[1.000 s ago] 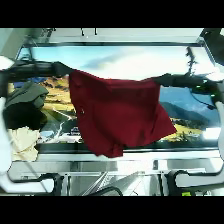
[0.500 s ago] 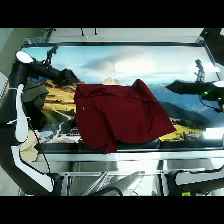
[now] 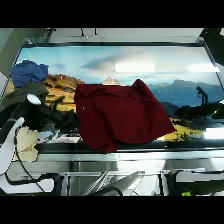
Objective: Fold the shirts.
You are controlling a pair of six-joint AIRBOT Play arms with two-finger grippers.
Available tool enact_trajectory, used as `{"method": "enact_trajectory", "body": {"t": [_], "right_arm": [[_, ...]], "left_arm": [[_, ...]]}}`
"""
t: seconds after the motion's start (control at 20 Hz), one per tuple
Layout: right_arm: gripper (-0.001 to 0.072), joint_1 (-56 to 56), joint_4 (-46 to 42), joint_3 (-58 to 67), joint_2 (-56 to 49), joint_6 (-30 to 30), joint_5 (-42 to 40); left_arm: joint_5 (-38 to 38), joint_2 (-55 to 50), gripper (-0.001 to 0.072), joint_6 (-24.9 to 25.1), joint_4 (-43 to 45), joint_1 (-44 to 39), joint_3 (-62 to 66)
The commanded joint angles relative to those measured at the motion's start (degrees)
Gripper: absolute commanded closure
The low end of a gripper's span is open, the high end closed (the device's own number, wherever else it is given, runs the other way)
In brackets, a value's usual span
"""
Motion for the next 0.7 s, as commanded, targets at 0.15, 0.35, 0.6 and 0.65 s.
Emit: {"method": "enact_trajectory", "body": {"t": [0.15,0.35,0.6,0.65], "right_arm": [[0.0312,-0.52,-0.90,-1.81,0.13,0.00,0.09],[0.0312,-0.52,-0.90,-1.81,0.13,0.02,0.13],[0.0311,-0.52,-0.98,-1.81,0.13,-0.04,0.11],[0.0305,-0.52,-1.11,-1.81,0.13,-0.42,0.13]], "left_arm": [[12.52,6.40,0.0125,6.29,-6.05,-0.04,-20.26],[21.18,6.40,0.0125,11.98,-13.94,-2.47,-21.81],[27.30,6.40,0.0128,14.62,-20.33,-7.85,-21.68],[27.23,6.40,0.0211,14.73,-19.91,-8.13,-21.29]]}}
